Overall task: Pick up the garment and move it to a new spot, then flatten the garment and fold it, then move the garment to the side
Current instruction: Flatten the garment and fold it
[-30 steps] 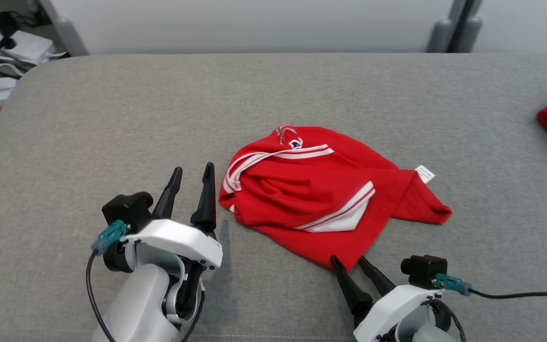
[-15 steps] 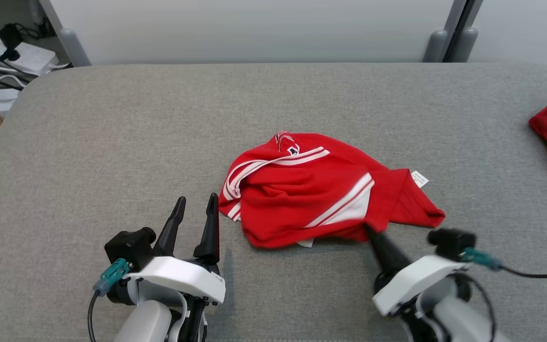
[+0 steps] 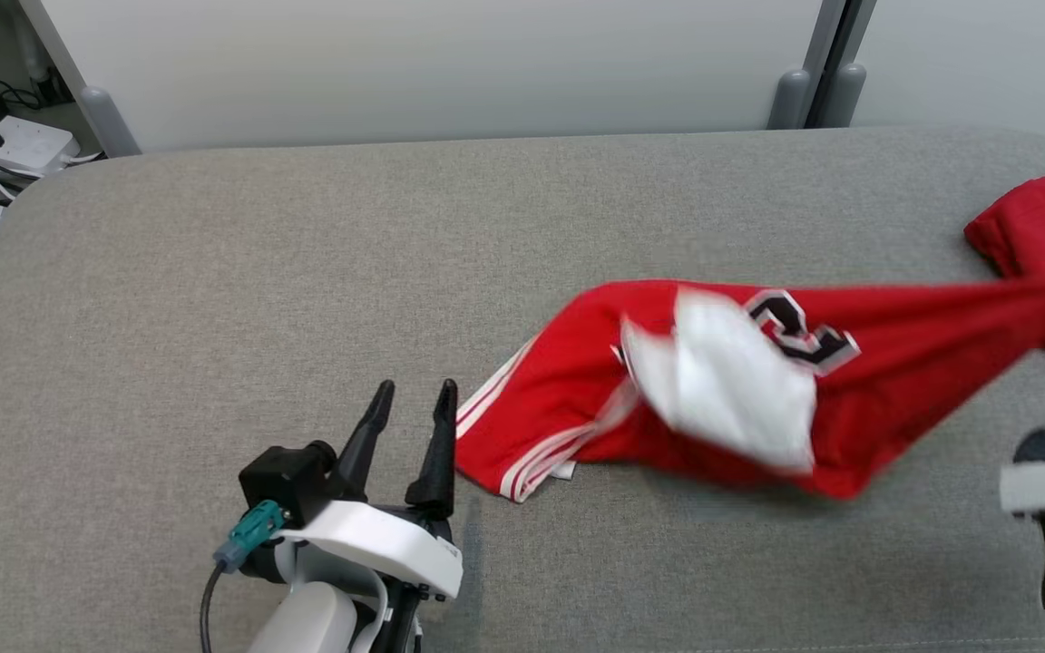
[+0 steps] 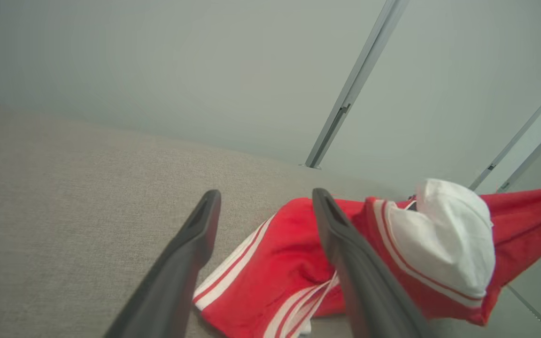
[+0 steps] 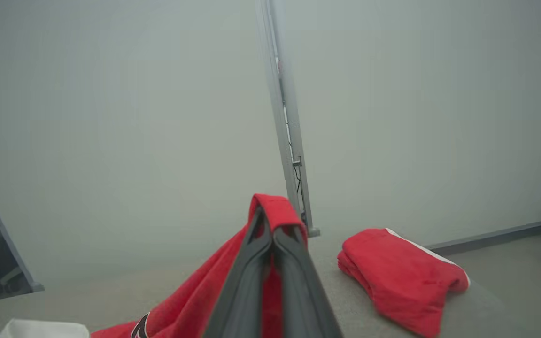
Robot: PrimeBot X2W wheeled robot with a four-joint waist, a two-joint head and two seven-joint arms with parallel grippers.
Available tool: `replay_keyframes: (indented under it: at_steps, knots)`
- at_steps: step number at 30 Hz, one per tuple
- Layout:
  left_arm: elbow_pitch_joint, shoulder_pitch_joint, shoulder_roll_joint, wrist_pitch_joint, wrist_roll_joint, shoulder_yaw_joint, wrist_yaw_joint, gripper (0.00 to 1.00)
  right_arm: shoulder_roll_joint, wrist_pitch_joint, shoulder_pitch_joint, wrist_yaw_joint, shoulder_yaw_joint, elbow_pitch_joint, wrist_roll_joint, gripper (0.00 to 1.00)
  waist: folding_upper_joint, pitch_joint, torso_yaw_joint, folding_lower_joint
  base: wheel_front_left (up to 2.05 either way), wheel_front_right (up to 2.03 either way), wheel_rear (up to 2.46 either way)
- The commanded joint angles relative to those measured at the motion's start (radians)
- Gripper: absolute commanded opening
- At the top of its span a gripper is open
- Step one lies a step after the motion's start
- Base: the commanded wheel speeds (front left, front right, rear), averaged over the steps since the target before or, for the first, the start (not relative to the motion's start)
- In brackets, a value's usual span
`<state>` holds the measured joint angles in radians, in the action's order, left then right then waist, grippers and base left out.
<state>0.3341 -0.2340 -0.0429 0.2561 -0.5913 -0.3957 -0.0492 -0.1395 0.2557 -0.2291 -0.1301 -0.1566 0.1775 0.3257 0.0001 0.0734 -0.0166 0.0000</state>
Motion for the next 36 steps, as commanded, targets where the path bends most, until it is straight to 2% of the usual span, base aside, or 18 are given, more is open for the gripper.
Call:
replay_keyframes:
  at_steps: [1,4,7,10,15,17,22,25,36]
  knots:
    - [-0.029,-0.036,-0.007,0.006,0.01,0.023,0.007,1.0,0.011,0.006,0.006,-0.001,0.005,-0.004,-0.021,0.0,-0.0001,0.002,0.0,0.0,0.0,0.0,0.0]
    - [-0.027,-0.054,-0.007,0.006,0.003,-0.014,0.007,1.0,0.037,0.003,0.034,-0.001,-0.036,0.072,-0.081,0.0,-0.0001,0.01,0.002,0.0,0.0,0.0,0.0]
    - [-0.02,-0.076,-0.007,0.006,-0.013,-0.077,0.02,1.0,0.054,-0.013,0.045,-0.001,-0.026,0.133,-0.093,0.0,-0.0001,0.019,0.001,0.0,0.0,0.0,0.0]
    - [-0.012,-0.101,-0.007,-0.015,-0.026,-0.194,0.066,1.0,0.065,-0.015,0.045,-0.001,-0.013,0.172,-0.091,0.0,-0.0001,0.029,-0.004,0.0,0.0,0.0,0.0]
    - [0.002,-0.137,-0.007,-0.108,0.029,-0.378,0.109,1.0,0.071,-0.009,0.027,-0.001,-0.012,0.207,-0.094,0.0,-0.0001,0.044,-0.012,0.0,0.0,0.0,0.0]
    - [0.012,-0.141,-0.007,-0.142,0.051,-0.428,0.113,1.0,0.071,-0.007,0.02,-0.001,-0.013,0.215,-0.096,0.0,-0.0001,0.048,-0.013,0.0,0.0,0.0,0.0]
    - [0.082,-0.156,-0.007,-0.183,0.1,-0.457,0.027,1.0,0.072,-0.003,0.004,-0.001,-0.002,0.229,-0.093,0.0,-0.0001,0.056,-0.02,0.0,0.0,0.0,0.0]
    - [0.111,-0.163,-0.007,-0.187,0.072,-0.46,-0.005,1.0,0.074,-0.001,0.001,-0.001,0.022,0.236,-0.079,0.0,-0.0001,0.059,-0.024,0.0,0.0,0.0,0.0]
    - [0.263,-0.287,-0.007,-0.179,-0.099,-0.594,-0.045,1.0,0.049,0.002,-0.022,-0.001,0.106,0.241,-0.039,0.0,-0.0001,0.088,-0.047,0.0,0.0,0.0,0.0]
